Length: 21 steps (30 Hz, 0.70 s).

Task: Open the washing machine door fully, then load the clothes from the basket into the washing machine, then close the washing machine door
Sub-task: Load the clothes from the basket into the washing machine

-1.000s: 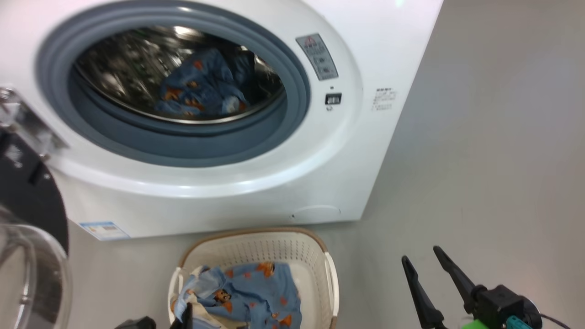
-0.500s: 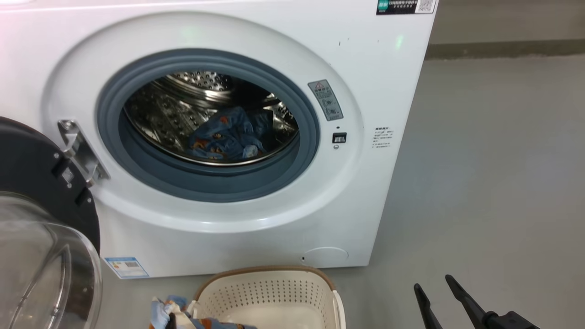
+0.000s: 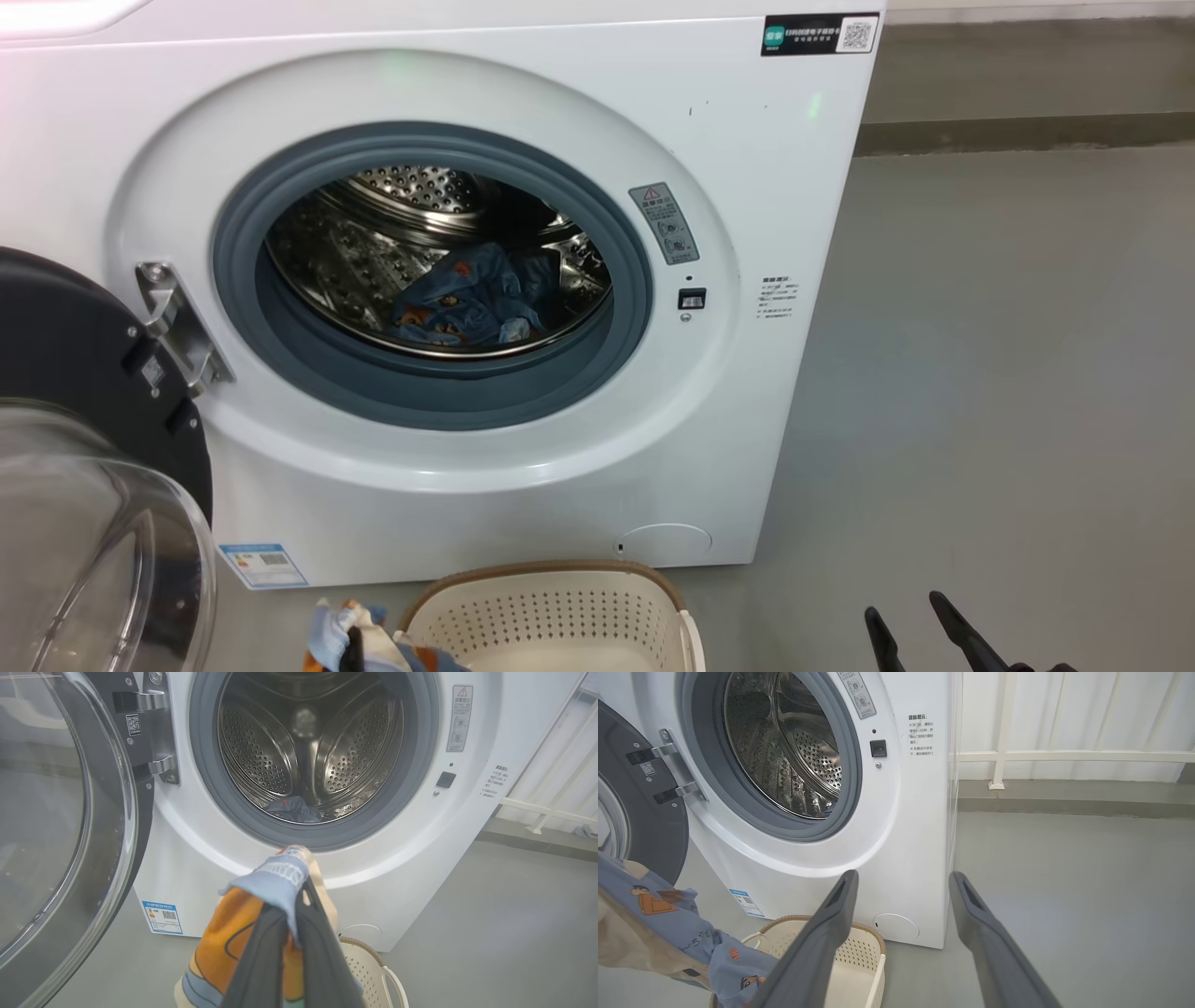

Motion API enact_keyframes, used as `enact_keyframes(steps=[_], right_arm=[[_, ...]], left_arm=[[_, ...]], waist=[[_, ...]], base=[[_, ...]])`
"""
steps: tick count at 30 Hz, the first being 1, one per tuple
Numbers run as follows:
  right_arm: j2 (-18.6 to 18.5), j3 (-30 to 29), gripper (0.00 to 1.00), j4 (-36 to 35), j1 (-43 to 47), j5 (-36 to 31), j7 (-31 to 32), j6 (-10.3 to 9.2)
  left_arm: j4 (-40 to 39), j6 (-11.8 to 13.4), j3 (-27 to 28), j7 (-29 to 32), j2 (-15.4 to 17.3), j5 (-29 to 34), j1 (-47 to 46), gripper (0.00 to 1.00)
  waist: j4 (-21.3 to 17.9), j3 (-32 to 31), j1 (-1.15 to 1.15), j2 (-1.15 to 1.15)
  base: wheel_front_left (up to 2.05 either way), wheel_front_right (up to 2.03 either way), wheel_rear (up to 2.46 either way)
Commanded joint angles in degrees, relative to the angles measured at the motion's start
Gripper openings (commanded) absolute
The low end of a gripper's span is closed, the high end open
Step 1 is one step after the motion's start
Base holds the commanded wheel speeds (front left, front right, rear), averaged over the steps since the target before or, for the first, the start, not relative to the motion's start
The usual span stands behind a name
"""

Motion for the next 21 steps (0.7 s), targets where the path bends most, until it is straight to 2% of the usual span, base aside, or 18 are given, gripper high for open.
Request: enact_keyframes(steps=[1, 21], right_arm=[[-0.59, 0.76, 1.0, -1.26, -0.63, -0.33, -0.28, 0.16], [-0.36, 0.83, 1.0, -1.46, -0.28, -0.37, -0.28, 0.16]], left_arm=[[-2.05, 0.34, 2.02, -0.77, -0.05, 0.63, -0.78, 0.0], [-4.68, -0.13, 3.23, -0.78, -0.12, 1.9, 0.04, 0.0]], waist=[[-0.17, -0.25, 0.0, 0.0], [-0.94, -0.11, 0.0, 0.0]], base=[[0.0, 0.0, 0.0], [0.0, 0.0, 0.0]])
